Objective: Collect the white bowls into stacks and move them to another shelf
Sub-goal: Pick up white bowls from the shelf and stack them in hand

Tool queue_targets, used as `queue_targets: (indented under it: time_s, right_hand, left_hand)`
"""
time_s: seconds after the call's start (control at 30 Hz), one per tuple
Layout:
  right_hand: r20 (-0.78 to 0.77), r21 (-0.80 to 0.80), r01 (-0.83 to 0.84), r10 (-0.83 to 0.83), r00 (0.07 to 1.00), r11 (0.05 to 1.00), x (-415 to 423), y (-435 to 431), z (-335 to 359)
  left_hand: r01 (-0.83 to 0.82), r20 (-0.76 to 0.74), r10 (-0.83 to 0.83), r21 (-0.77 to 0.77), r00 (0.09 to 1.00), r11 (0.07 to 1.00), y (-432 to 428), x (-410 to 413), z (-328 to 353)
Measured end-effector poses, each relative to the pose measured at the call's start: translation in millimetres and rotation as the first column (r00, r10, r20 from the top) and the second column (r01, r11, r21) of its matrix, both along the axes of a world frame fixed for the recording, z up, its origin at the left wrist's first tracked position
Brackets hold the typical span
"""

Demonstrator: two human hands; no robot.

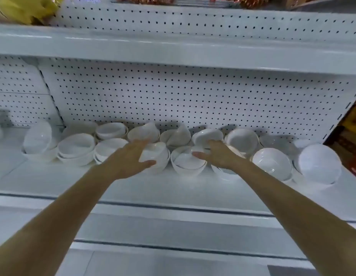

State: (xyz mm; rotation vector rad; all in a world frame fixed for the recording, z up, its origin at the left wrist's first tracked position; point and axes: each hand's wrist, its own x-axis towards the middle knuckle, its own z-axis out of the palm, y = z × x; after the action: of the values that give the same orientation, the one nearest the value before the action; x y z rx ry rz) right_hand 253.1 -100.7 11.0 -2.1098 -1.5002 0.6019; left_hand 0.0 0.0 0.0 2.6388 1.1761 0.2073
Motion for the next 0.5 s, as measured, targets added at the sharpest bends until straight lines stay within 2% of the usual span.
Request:
queue_targets:
  time_s: [0.1,0.2,0.5]
  right_hand:
    - [-0.108,-0.038,0.089,-0.092,0.99,0.995,-0.1,11.3,-8.3]
    - [-0.136,-0.125,0.132,-0.149,0.979,0.983,-1.7,18.0,-17.1]
    - [-0.334,-0.142,0.187,-0.225,0.915,0.972,2.8,26.7,-30.4]
  left_hand:
    - [-0.006,0.015,0.005,0.03,1.0,1.0,7.2,3.9,-11.3]
    - [0.005,0.014,-0.005,0.021,1.0,1.0,12.8,6.2,-20.9]
    - [0.114,0.115,-0.114,0.004,0.987,0.993,29.4,7.1,-52.9]
